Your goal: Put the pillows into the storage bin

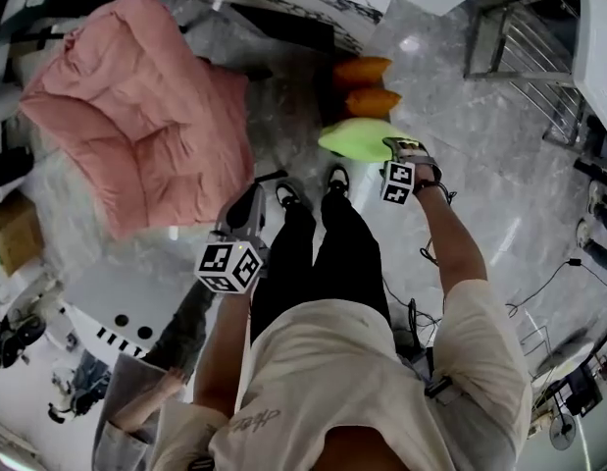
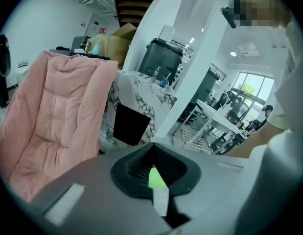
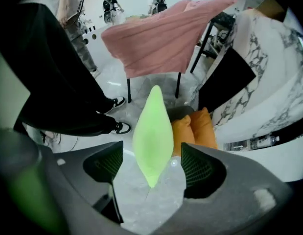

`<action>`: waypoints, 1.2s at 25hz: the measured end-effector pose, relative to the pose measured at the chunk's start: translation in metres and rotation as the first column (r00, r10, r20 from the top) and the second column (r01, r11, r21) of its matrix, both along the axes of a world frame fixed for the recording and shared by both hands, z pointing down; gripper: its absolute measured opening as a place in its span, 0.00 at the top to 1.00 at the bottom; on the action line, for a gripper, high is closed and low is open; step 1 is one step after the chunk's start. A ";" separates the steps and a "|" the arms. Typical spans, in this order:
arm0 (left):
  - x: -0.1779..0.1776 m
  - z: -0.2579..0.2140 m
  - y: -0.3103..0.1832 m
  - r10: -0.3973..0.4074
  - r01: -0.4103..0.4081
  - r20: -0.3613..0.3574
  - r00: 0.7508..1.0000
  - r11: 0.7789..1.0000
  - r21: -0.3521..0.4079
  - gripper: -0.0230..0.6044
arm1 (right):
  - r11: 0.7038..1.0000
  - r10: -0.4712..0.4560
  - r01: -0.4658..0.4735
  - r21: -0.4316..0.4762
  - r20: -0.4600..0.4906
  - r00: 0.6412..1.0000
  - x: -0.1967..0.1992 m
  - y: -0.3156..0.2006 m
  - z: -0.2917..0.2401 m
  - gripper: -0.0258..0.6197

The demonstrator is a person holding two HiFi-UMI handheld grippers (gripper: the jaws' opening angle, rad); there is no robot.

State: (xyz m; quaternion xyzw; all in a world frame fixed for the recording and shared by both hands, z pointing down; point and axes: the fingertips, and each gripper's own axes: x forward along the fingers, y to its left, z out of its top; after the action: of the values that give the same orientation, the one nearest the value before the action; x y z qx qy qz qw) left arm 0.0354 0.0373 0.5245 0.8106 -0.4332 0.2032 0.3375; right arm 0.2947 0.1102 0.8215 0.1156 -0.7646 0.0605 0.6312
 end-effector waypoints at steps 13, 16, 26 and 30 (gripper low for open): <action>-0.034 -0.068 -0.020 0.046 -0.042 -0.040 0.998 0.994 0.104 0.93 | 0.919 0.283 -0.337 0.203 0.255 0.925 -0.045 -0.052 -0.236 0.55; -0.044 -0.082 -0.030 0.035 -0.027 -0.049 0.998 0.989 0.147 0.93 | 0.883 0.340 -0.415 0.221 0.309 0.888 -0.051 -0.054 -0.274 0.57; -0.076 -0.139 -0.051 0.019 -0.018 0.000 1.000 0.955 0.295 0.93 | 0.744 0.444 -0.609 0.275 0.478 0.758 -0.075 -0.066 -0.378 0.87; -0.085 -0.161 -0.048 0.040 -0.050 0.036 0.999 0.936 0.348 0.93 | 0.721 0.416 -0.630 0.290 0.546 0.728 -0.095 -0.076 -0.409 0.92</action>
State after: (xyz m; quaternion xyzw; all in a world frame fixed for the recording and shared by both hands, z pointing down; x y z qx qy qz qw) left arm -0.0496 -0.0105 0.3639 0.8644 -0.4483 0.1424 0.1777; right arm 0.1998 0.0339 0.4126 0.4607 -0.8117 0.0846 0.3489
